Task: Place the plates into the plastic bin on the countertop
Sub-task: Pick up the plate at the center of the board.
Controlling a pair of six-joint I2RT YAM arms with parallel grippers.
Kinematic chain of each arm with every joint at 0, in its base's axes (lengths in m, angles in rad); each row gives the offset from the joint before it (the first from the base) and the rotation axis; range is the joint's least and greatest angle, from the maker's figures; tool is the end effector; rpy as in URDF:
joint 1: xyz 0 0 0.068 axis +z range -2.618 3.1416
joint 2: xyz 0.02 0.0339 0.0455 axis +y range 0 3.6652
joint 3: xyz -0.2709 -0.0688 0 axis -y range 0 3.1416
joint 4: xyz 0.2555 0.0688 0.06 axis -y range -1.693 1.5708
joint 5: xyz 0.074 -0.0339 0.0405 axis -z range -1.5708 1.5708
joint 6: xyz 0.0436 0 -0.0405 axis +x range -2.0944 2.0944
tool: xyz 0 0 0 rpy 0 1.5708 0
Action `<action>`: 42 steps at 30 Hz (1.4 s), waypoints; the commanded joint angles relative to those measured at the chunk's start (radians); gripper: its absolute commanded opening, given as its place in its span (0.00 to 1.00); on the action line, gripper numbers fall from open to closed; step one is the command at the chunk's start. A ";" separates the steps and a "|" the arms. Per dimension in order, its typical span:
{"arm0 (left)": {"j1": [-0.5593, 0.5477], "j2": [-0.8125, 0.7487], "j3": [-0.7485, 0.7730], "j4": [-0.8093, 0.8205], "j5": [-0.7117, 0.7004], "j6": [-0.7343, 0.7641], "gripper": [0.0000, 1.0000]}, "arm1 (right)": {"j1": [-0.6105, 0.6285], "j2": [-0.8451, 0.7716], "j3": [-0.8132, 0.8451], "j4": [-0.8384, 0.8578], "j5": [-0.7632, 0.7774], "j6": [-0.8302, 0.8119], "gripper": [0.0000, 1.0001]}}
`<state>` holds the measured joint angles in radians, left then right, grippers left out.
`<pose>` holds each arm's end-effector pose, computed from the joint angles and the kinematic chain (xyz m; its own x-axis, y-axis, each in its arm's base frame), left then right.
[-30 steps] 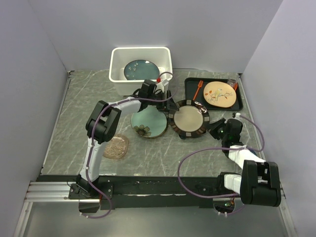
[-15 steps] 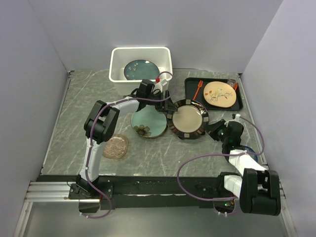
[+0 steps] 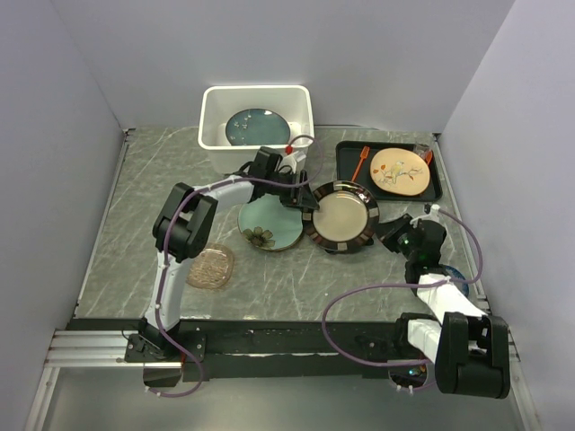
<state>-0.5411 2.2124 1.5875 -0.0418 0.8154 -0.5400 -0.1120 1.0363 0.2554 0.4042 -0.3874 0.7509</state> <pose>0.4174 -0.2879 0.1655 -0.8883 0.1226 -0.4426 0.4510 0.4150 -0.7902 0.2126 -0.0073 0.1673 -0.4348 0.6846 -0.5850 0.0699 0.6733 0.7361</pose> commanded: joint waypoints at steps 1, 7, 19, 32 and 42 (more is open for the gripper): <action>-0.111 -0.114 -0.070 0.313 0.284 -0.188 0.59 | 0.032 0.016 0.016 0.174 -0.195 0.044 0.05; -0.111 -0.120 -0.127 0.652 0.289 -0.432 0.37 | 0.034 0.033 0.015 0.185 -0.209 0.044 0.05; -0.099 -0.181 -0.081 0.430 0.255 -0.295 0.01 | 0.034 0.060 0.018 0.171 -0.205 0.033 0.04; -0.080 -0.249 -0.018 -0.262 -0.110 0.117 0.01 | 0.093 0.246 0.088 0.268 -0.370 0.024 0.03; -0.077 -0.322 -0.207 -0.271 -0.260 0.115 0.01 | 0.302 0.364 0.229 0.134 -0.262 -0.050 0.02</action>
<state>-0.5266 1.9533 1.4139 -0.3702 0.3985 -0.4179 0.0788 1.3590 0.3893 0.4431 -0.4995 0.7311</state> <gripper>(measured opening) 0.335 0.129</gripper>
